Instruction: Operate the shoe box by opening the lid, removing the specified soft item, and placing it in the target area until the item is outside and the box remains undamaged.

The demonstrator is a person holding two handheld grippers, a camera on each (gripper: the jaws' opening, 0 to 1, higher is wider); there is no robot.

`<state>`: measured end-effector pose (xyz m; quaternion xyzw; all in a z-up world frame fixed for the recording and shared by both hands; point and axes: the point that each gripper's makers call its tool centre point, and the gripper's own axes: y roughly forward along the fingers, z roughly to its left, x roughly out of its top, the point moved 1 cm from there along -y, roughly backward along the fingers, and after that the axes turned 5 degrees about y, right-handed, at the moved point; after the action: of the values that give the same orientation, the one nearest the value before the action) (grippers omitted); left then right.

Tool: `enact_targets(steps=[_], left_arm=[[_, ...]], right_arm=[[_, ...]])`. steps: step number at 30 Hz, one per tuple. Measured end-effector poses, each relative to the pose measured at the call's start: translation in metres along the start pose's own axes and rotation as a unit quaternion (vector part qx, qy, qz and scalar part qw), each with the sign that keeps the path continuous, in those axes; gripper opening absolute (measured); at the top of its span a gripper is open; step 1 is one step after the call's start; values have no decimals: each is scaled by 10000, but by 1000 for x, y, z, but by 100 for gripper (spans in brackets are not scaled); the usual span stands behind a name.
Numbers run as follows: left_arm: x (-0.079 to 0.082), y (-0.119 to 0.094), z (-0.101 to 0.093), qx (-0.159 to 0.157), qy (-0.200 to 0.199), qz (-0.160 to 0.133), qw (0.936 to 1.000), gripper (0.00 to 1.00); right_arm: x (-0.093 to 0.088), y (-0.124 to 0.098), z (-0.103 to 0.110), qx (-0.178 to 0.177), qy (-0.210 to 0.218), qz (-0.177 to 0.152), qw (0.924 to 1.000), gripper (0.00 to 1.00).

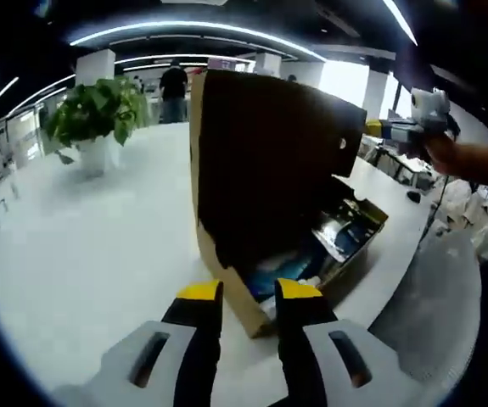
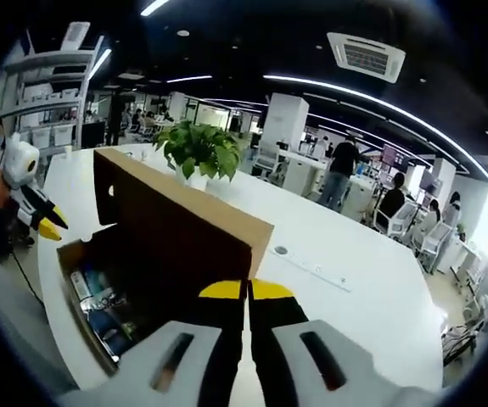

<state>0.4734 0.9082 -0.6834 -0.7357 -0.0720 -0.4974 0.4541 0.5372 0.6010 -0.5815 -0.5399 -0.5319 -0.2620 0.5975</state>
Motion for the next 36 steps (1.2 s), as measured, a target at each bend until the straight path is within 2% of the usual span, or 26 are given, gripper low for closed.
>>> enact_targets(steps=[2, 7, 12, 36], left_arm=[[-9, 3, -1, 14, -8, 194, 9998, 19], [-18, 5, -2, -6, -8, 417, 9991, 11], [-17, 6, -6, -90, -28, 414, 9991, 6], [-19, 7, -7, -144, -112, 456, 9988, 6]], right_arm=[[0, 1, -1, 7, -15, 10, 10000, 0], [1, 3, -2, 12, -29, 30, 10000, 0], [2, 6, -4, 15, -31, 38, 10000, 0], [10, 32, -20, 41, -29, 159, 9999, 0]])
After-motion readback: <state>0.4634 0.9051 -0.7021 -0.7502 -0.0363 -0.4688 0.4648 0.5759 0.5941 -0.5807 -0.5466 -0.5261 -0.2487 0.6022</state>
